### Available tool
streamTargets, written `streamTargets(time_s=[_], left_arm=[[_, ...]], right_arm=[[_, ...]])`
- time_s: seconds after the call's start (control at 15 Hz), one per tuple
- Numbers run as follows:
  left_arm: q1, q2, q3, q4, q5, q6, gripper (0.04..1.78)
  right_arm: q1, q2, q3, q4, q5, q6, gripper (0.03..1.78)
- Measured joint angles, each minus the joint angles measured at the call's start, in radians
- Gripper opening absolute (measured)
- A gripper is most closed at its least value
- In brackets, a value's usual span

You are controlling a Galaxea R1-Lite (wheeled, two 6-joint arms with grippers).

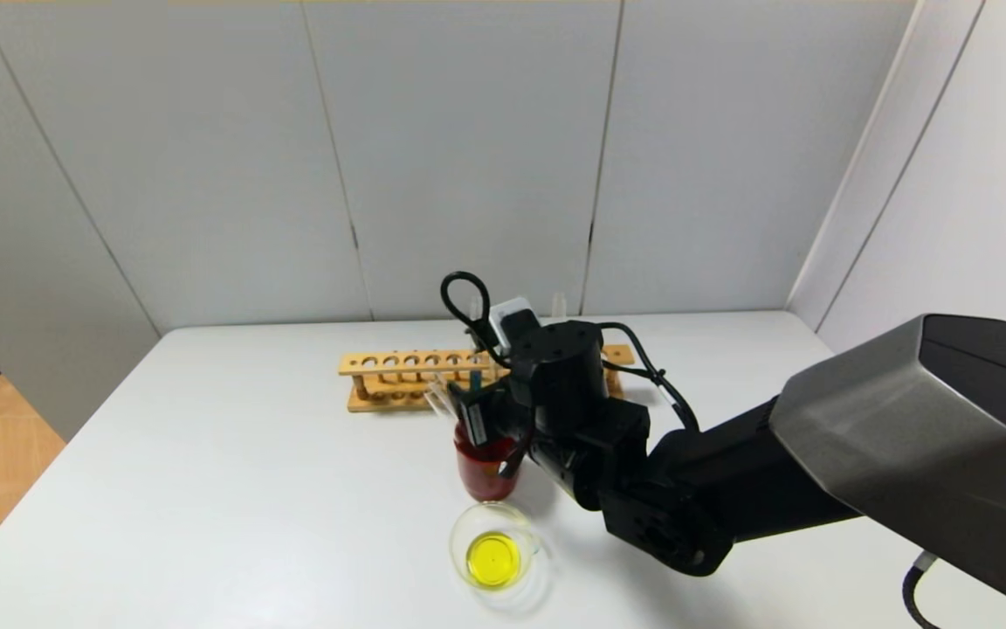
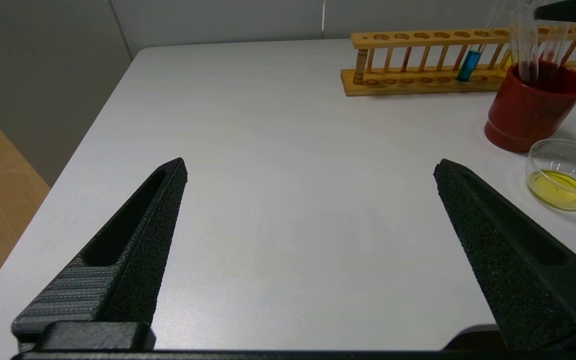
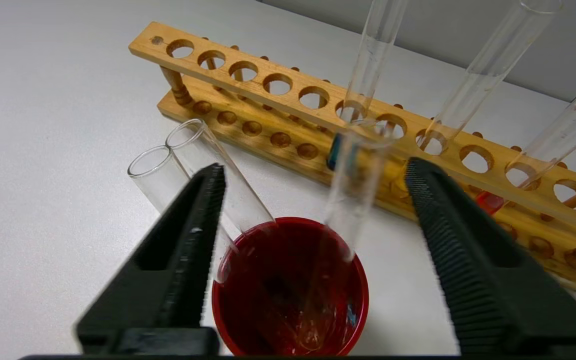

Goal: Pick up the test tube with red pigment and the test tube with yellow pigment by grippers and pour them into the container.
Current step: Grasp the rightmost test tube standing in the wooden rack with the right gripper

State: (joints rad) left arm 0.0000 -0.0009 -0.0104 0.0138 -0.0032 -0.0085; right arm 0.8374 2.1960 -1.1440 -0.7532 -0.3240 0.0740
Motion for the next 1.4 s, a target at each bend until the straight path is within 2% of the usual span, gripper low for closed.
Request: streamTargets(time_s=[0.13, 0.27, 0.53, 0.67, 0.8, 0.93, 1.2, 1.4], left_arm=[[0.000, 0.000, 0.000, 0.000, 0.000, 0.000, 1.75], [0.000, 0.000, 0.000, 0.000, 0.000, 0.000, 1.75], [0.000, 0.000, 0.000, 0.000, 0.000, 0.000, 1.75], [0.000, 0.000, 0.000, 0.000, 0.000, 0.000, 1.75], [0.000, 0.000, 0.000, 0.000, 0.000, 0.000, 1.75], [0.000, 0.000, 0.000, 0.000, 0.000, 0.000, 1.75], [0.000, 0.000, 0.000, 0.000, 0.000, 0.000, 1.75], [0.000, 0.000, 0.000, 0.000, 0.000, 0.000, 1.75]], right_arm=[[0.000, -0.010, 0.002, -0.001, -0.003, 0.000, 1.64], [0.000, -0.029, 0.003, -0.001, -0.008, 0.000, 1.73], [-0.018, -0.110, 0.016, 0.000, -0.011, 0.003, 1.74], [-0.048, -0.159, 0.064, -0.001, -0.021, 0.008, 1.74], [-0.085, -0.190, 0.136, -0.024, -0.049, 0.017, 1.74], [-0.124, -0.204, 0.224, -0.127, -0.074, 0.030, 1.74], [-0.173, -0.209, 0.413, -0.381, -0.081, 0.036, 1.74], [-0.200, -0.206, 0.492, -0.447, -0.075, 0.057, 1.74]])
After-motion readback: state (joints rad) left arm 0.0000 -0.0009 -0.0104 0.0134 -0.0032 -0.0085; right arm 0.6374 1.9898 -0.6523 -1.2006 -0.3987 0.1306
